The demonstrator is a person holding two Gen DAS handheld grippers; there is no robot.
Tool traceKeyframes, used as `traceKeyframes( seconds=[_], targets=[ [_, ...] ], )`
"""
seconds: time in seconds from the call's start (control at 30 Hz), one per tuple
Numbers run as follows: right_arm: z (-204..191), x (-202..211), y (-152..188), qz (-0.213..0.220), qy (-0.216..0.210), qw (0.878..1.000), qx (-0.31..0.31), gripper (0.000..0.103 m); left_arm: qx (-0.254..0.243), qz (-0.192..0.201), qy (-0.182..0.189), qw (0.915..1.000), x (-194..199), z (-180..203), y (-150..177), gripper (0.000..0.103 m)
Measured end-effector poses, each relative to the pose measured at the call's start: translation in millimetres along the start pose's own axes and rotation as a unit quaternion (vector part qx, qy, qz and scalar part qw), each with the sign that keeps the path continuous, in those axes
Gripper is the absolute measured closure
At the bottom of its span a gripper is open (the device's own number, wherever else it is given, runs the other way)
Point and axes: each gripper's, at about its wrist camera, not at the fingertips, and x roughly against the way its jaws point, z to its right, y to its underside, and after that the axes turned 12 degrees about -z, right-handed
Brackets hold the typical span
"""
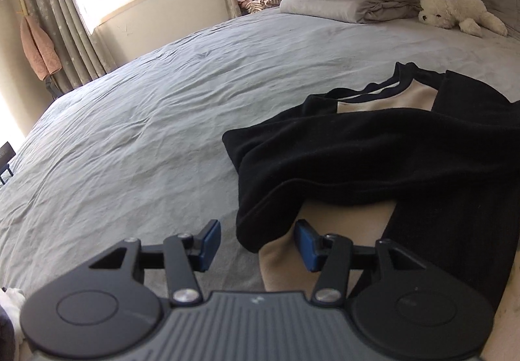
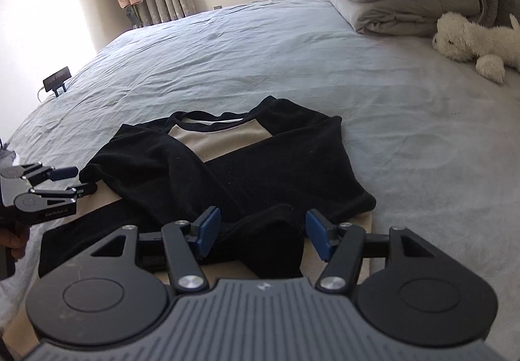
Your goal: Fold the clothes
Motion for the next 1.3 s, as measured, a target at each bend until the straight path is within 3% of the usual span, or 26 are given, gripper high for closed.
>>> traceKeyframes(
  seconds=[0.03,0.07,0.17,0.23,0.3,0.37,0.47,0.57,0.63,0.97,1.13,1.23,1.3],
  targets=[
    [7,-6,-2,-0.011,-0.013,0.999,-0.032,0.049,-0.003,-0.001,0.003,1.0000,-1,0,-1,0.063],
    [12,-11,-3,-0.020,-0.021,0.998,-0.058,0.065,-0.010,-0.001,0.005,0.9999,-3,2,-2,0.074],
    [23,-19,-7,-0.025,-0.032,0.992,-0.118,0.086,-0.023,0.001,-0.006,0.9997,-4,9,-5,0.085],
    [18,-9,-7,0.005,-0.019,0.993,-0.120,0.088,-0.033,0.006,-0.016,0.9993,-2,12,-4,0.089],
    [4,20,-5,0.082,0.000,0.993,-0.091,0.089,-0.032,0.015,-0.021,0.9992,3,11,-4,0.090],
    [-10,55,2,0.164,-0.006,0.985,-0.046,0.089,-0.029,0.025,-0.024,0.9990,10,8,-5,0.090],
    [-9,75,15,0.185,-0.008,0.982,-0.046,0.089,-0.042,0.029,-0.031,0.9982,11,10,-4,0.090],
    [13,50,30,0.109,0.020,0.988,-0.104,0.089,-0.061,0.027,-0.040,0.9970,10,14,-1,0.090],
    [24,32,34,0.064,0.002,0.987,-0.148,0.089,-0.064,0.027,-0.041,0.9967,10,13,-1,0.090],
    [-21,45,51,0.077,0.005,0.995,-0.067,0.089,-0.080,0.024,-0.039,0.9957,8,11,4,0.090],
    [-37,39,64,0.052,0.058,0.997,-0.021,0.089,-0.090,0.027,-0.033,0.9951,10,7,7,0.090],
    [-38,25,67,-0.002,0.035,0.999,0.014,0.088,-0.086,0.028,-0.022,0.9957,13,2,7,0.090],
    [-38,27,67,0.005,0.040,0.999,0.018,0.088,-0.075,0.027,-0.006,0.9968,15,-3,6,0.090]
  ],
)
